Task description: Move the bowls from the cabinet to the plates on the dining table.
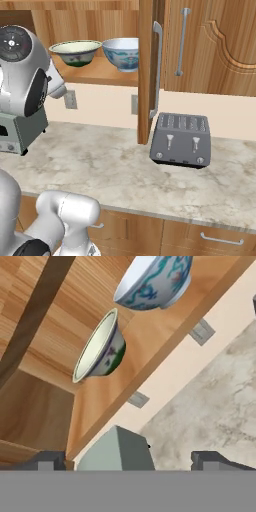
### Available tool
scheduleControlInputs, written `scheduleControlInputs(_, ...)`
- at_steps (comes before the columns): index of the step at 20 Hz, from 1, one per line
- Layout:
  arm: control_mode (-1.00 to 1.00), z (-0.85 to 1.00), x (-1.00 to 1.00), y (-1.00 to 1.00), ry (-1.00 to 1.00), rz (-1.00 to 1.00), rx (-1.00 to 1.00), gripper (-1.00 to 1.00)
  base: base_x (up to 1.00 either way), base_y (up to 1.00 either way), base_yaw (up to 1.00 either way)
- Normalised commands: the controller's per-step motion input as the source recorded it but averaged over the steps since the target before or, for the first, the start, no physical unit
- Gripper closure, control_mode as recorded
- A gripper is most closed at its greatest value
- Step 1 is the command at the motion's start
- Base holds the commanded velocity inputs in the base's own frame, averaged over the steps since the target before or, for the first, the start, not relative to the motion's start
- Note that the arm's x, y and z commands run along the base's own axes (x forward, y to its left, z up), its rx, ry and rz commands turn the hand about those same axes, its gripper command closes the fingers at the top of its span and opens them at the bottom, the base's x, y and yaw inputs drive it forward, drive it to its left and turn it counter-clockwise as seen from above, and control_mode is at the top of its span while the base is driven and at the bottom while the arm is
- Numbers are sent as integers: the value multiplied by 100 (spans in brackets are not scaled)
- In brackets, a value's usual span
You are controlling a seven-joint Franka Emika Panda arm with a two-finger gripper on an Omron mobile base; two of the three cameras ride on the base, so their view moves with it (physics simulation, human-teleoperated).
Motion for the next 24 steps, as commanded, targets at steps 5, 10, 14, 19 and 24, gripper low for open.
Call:
scheduleControlInputs(5,-100,0,11,2,0,-2,0,-100,0,0,0)
scheduleControlInputs(10,-100,4,25,2,1,0,0,-100,0,0,0)
scheduleControlInputs(14,-100,24,29,0,12,-1,0,-100,0,0,0)
scheduleControlInputs(19,-100,5,57,5,11,-1,0,-100,0,0,0)
scheduleControlInputs(24,-100,0,66,11,2,0,0,-100,0,0,0)
